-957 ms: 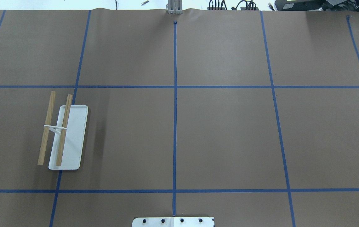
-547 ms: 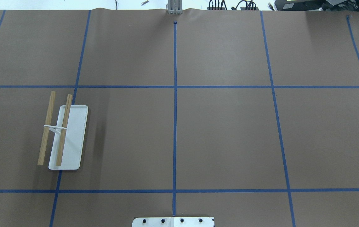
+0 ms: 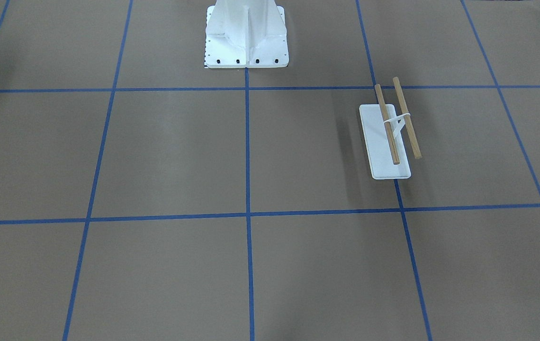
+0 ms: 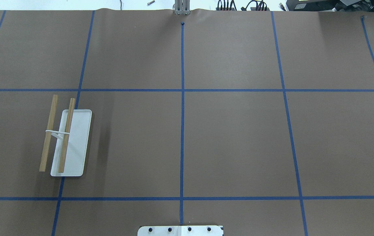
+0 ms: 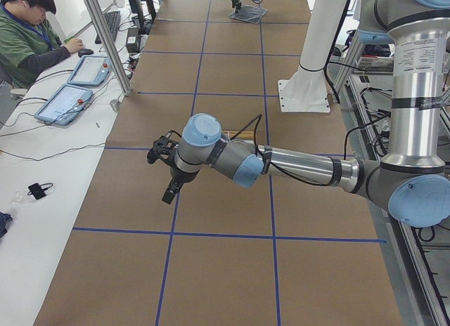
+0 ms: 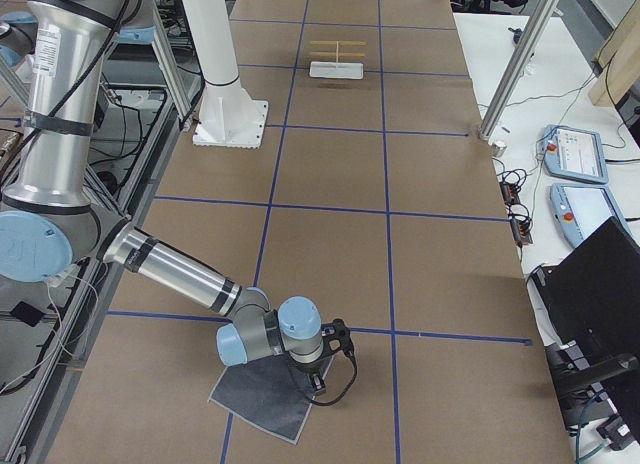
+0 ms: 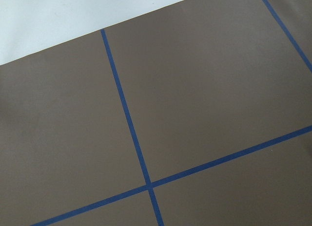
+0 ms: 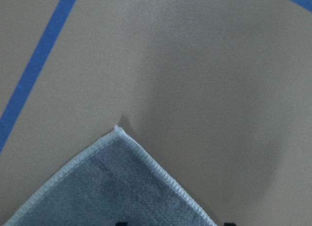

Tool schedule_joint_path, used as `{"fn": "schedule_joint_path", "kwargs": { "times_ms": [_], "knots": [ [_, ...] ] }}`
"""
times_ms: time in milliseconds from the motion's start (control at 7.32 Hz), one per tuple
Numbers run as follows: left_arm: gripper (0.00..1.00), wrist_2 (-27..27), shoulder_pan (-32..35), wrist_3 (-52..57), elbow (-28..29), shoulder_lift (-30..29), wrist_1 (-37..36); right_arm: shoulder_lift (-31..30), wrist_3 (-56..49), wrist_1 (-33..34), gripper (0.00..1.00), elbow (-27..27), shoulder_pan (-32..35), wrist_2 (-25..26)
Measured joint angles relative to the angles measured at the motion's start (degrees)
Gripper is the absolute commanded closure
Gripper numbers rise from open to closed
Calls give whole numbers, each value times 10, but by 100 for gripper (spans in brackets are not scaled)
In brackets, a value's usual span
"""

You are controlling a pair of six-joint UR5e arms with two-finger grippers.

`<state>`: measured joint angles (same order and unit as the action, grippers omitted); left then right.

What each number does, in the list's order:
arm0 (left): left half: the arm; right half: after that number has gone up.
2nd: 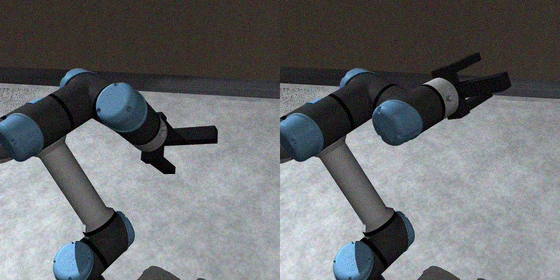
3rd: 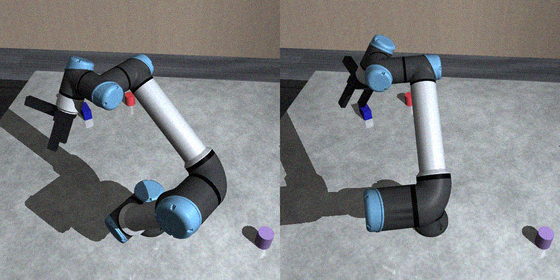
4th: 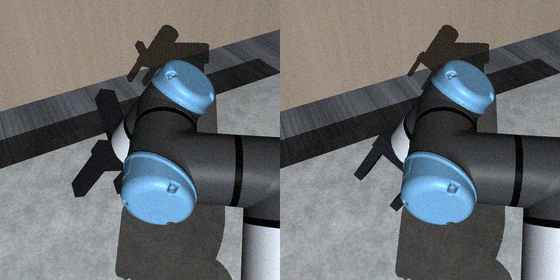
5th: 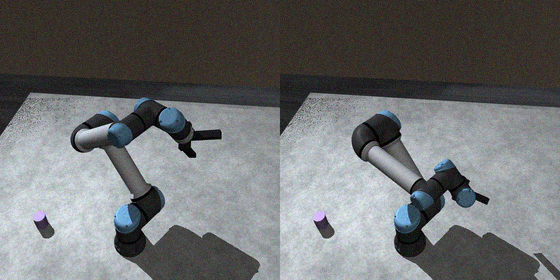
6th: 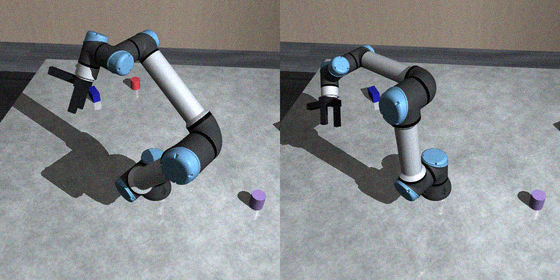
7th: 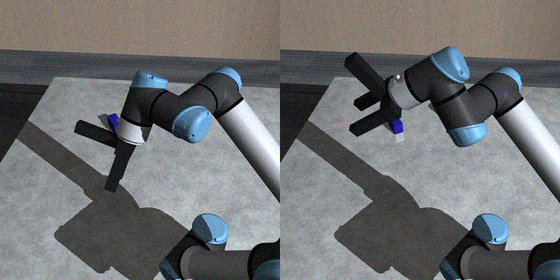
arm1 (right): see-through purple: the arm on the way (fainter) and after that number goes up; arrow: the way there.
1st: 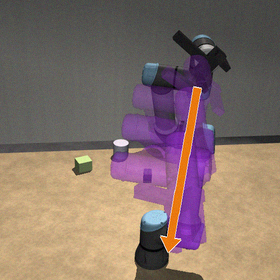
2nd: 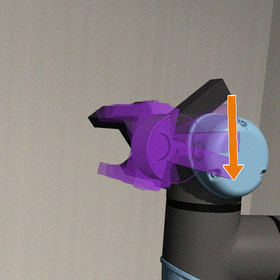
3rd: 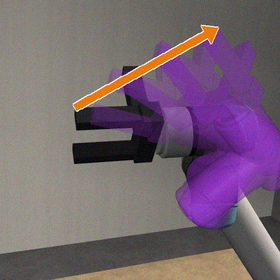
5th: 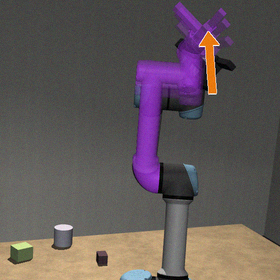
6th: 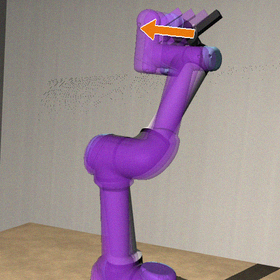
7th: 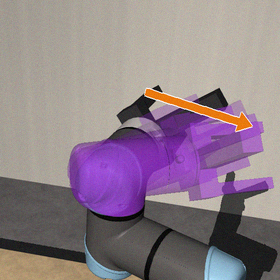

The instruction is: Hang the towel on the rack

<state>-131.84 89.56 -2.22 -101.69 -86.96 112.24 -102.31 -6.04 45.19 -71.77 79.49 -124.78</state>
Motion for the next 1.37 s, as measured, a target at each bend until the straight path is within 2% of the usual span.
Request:
{"fn": "schedule_joint_path", "kwargs": {
  "times_ms": [137,273,410,957,1366],
  "knots": [
    [2,0,0,0,0,0,0,0,0,0,33,3,0,0],
    [2,0,0,-1,0,1,0,0,-1,-1,54,7,0,1],
    [2,0,0,-1,0,1,0,0,-1,-1,98,9,-1,1],
    [2,0,0,0,1,3,1,2,0,-1,100,8,-1,-1],
    [2,-2,0,0,2,4,0,7,1,13,100,-19,6,-40]
  ]
}}
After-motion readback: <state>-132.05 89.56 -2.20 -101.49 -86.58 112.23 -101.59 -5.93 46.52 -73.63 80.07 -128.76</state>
